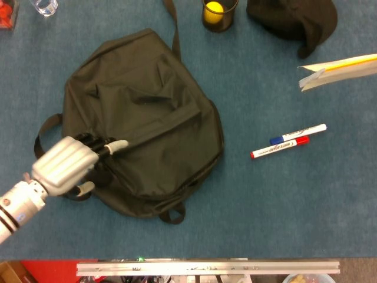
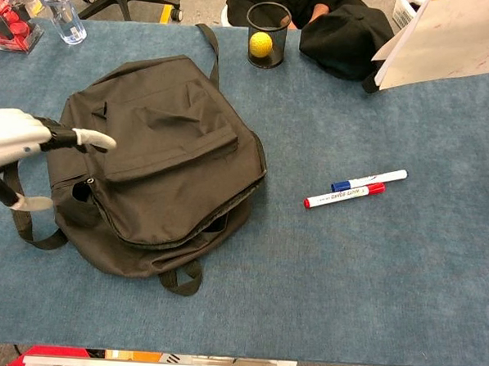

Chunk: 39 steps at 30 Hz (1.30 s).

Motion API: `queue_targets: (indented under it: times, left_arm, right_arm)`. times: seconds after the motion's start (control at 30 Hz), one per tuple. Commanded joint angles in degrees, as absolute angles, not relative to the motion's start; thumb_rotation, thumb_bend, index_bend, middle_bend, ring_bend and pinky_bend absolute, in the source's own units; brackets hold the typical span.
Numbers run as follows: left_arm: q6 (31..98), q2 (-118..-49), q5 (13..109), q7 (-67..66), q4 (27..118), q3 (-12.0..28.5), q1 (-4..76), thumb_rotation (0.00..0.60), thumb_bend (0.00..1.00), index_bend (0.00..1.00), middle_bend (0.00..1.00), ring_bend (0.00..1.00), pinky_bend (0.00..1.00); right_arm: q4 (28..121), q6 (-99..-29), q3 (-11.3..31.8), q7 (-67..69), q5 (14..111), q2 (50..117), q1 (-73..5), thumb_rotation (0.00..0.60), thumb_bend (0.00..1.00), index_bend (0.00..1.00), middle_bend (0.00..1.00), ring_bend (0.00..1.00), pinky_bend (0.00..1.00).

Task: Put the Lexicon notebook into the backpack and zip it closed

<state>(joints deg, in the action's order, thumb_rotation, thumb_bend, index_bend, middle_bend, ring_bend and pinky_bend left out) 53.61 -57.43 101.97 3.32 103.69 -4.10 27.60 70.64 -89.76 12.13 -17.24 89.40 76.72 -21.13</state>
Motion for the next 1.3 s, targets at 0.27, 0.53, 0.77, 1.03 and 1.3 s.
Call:
queue_targets:
  times: [0.27,0.53,0.77,1.03,1.3]
  left_arm:
    - [48.1,-62.6,100.2,-2.3,103.8,-4.8,31.1,0.600,0.21,0.01,0.09,0.15,0.21]
    - [45.8,-67.1,96.8,-6.1,102.5,-5.3,31.8,0.600,0.21,0.00,0.04,0.10,0.20]
    - [45.5,-71.1,94.4,-8.7,101.6,-5.9,31.8,0.600,0.21,0.00,0.00,0.03,0.18]
    - [48.3,-76.6,93.2,-8.8,99.7,-5.4,31.0,0.600,0.21,0.00,0.00,0.00,0.17]
    - [50.1,-80.8,92.1,-8.2,97.1,-4.8,31.0,0.600,0.21,0.00,0.00,0.00,0.17]
  right_arm:
    - [70.7,-89.5,12.1,-16.8,88.9,76.7,-21.0,0.600,0.39,0.83,0.64,0.49,0.48]
    - [70.2,-89.3,11.8,-15.8,88.5,76.7,-20.7,0.600,0.39,0.83,0.64,0.49,0.48]
    - [69.9,-89.8,11.7,-14.8,88.2,76.3,-20.2,0.600,0.39,0.84,0.64,0.49,0.48]
    - [69.5,-90.0,11.6,-13.6,87.6,76.1,-19.5,0.600,0.39,0.85,0.64,0.49,0.48]
    - [69.2,-90.0,11.7,-12.8,87.1,75.8,-19.1,0.600,0.39,0.85,0.64,0.49,0.48]
